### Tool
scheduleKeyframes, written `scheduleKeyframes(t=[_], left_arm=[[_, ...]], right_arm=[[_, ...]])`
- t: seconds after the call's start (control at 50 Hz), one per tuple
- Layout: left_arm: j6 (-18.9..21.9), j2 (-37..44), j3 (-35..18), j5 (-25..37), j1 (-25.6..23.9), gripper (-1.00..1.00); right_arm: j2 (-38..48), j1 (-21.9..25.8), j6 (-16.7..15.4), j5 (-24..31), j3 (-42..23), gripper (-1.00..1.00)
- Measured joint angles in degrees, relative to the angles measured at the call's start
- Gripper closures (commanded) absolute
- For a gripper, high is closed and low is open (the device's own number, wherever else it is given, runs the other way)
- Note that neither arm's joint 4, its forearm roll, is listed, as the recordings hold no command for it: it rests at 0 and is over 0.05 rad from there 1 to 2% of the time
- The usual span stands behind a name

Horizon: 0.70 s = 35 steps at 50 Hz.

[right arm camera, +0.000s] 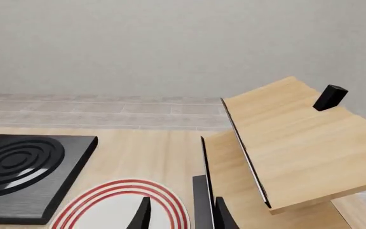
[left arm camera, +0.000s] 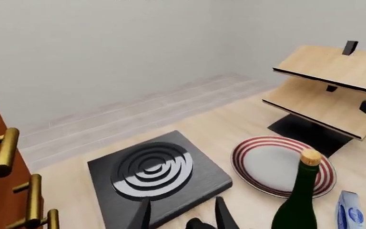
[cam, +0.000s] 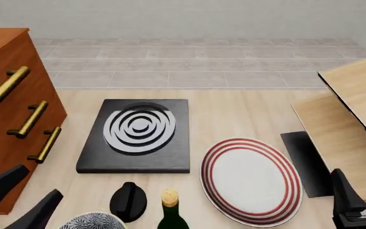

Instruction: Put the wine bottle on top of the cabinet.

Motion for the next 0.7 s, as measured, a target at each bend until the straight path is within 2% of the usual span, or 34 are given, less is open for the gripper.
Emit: scheduleKeyframes(t=[0.7], left_arm=[[-1.5, 0.3, 1.4, 0.4, -12.6, -1.00]], right_arm=[[0.3, 0.0, 0.0, -0.3, 0.0, -1.00]])
